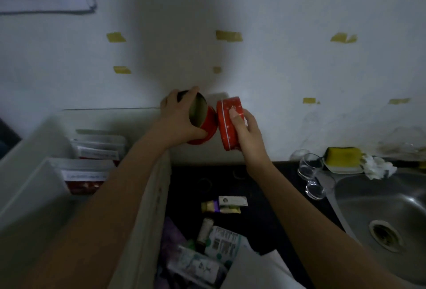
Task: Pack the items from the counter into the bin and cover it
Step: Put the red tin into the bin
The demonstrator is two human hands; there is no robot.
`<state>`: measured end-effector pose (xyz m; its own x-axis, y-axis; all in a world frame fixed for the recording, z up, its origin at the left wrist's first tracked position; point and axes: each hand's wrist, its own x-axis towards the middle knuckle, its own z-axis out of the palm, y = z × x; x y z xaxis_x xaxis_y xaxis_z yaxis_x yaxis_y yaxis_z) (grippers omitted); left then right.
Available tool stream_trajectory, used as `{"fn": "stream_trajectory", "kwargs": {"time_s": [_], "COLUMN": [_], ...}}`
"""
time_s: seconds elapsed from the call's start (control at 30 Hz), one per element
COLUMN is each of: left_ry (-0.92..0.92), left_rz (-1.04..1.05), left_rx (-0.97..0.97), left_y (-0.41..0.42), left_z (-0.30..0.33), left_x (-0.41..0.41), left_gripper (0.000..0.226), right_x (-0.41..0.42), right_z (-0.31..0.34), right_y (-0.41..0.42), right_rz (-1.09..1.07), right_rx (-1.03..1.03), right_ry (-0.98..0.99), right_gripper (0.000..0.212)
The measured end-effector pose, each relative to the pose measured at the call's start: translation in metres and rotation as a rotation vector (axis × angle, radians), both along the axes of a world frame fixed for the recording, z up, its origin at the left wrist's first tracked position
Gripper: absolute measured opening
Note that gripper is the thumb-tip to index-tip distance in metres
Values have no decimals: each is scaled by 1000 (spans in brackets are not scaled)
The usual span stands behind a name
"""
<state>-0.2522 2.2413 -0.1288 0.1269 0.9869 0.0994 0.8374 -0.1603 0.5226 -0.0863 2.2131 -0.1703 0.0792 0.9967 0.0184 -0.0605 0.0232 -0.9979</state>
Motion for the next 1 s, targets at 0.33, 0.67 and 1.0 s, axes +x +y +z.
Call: {"fn": "stream_trajectory", "kwargs": {"time_s": [0.33, 0.67, 1.0], "left_ry": [-281, -1217, -1432], "left_rz": [130, 224, 176], "left_rx": [-31, -751, -675], "left_y": [-29, -41, -23], "left_z": [15, -48, -76], "left_x": [-163, -239, -239], "left_gripper": [104, 35, 52], "right_x": [-148, -237, -238], "right_z": [31, -16, -25], "right_y": [-3, 7, 19], "right_rz": [175, 54, -33], "right_rx": [56, -58, 40], "right_ry": [47, 100, -38], "right_gripper": [44, 42, 61]}}
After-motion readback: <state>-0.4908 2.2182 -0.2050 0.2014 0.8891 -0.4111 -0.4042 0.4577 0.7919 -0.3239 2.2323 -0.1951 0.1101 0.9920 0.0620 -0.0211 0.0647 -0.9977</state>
